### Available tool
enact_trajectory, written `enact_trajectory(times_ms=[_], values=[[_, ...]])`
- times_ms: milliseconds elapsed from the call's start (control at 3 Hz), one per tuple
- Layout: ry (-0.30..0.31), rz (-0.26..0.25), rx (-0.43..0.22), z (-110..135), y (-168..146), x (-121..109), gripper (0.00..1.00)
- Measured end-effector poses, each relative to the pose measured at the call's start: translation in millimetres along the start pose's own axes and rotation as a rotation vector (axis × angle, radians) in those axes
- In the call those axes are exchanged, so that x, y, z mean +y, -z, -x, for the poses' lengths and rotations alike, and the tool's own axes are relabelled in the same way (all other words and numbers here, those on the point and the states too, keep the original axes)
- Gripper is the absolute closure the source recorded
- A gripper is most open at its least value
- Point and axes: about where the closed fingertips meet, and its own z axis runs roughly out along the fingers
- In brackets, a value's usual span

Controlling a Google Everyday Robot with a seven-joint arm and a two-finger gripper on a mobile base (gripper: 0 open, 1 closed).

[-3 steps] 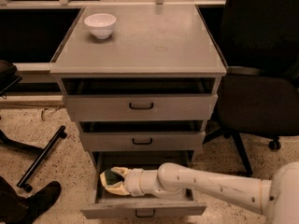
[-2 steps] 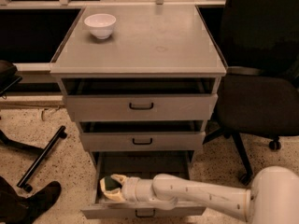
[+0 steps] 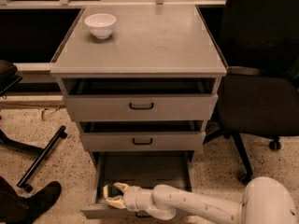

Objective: Place sponge into bottom drawer

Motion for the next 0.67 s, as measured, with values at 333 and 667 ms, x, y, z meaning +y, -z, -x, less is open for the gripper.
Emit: enact_trajectory(times_ms=[333, 667], values=[[0.008, 0.0, 0.017, -1.3, -5.0, -6.3, 1.0], [0.018, -0.085, 0.036, -14.6, -13.6, -49.1, 1.0]])
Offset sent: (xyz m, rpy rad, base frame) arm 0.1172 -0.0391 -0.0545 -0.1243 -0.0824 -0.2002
